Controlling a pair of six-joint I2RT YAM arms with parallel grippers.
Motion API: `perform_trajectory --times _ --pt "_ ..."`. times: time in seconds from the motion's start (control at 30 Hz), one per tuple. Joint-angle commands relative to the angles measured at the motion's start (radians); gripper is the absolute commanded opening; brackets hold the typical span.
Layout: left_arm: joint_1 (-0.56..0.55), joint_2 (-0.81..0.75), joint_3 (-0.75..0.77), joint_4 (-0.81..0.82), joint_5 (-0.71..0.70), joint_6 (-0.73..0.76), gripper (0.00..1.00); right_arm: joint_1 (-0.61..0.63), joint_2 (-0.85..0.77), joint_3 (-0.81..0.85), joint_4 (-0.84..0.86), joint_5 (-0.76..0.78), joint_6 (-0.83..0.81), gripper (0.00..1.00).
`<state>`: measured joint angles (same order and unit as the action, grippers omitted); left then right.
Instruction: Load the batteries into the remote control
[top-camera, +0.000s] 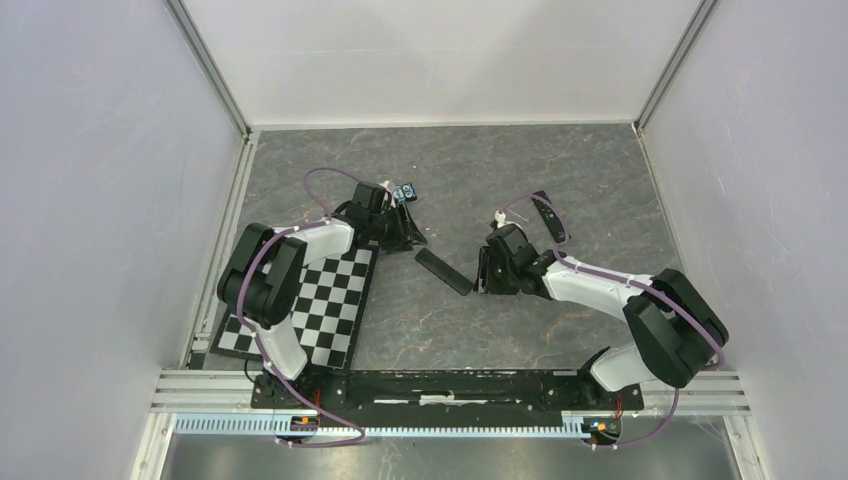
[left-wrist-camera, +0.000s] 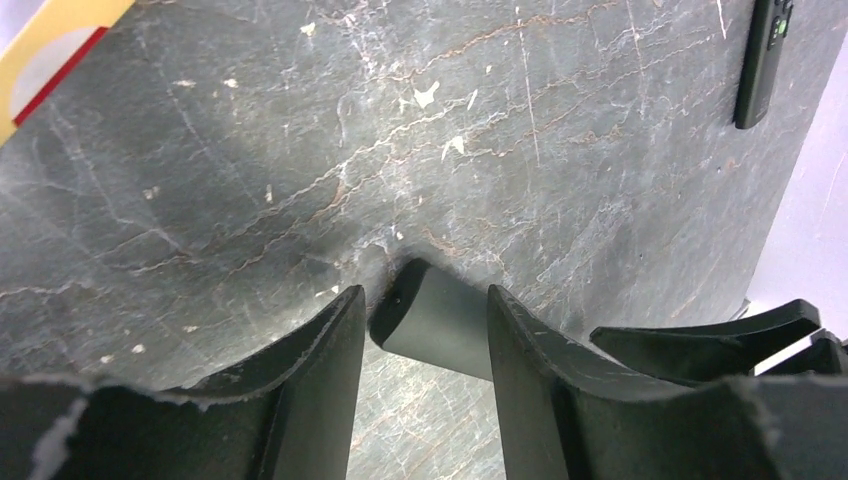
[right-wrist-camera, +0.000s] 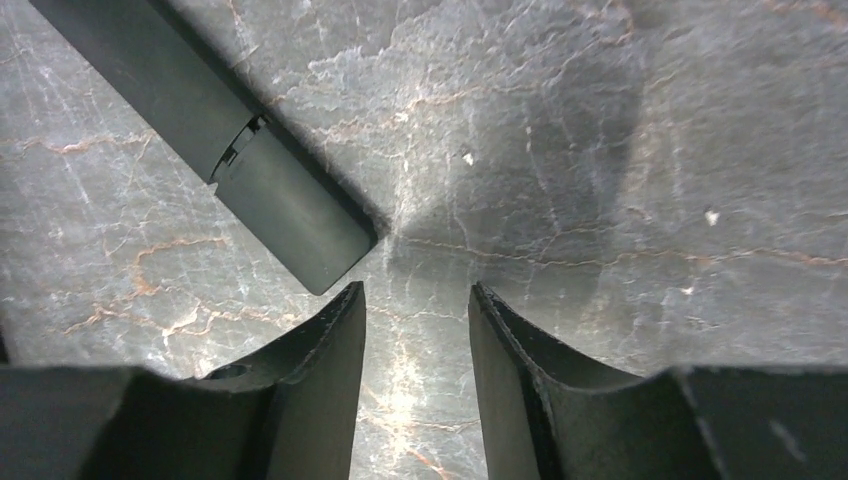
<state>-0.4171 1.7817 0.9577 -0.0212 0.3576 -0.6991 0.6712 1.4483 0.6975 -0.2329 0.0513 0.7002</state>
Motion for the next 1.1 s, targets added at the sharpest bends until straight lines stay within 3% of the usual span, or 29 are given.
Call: perform_trajectory --times 0.0,0.67,1.07 --pt "-0.014 0.023 0.013 0.063 0.000 0.040 0.53 -0.004 0.002 -0.018 0.065 -0.083 0.084 0.46" --pt "-0.031 0.050 0.006 0.032 0.012 0.054 0.48 -0.033 0.035 -0.086 0.217 -0.157 0.206 0.39" --pt "-0.040 0.037 -0.059 0.036 0.017 0.053 0.39 -0.033 0.060 -0.116 0.283 -0.182 0.240 0.29"
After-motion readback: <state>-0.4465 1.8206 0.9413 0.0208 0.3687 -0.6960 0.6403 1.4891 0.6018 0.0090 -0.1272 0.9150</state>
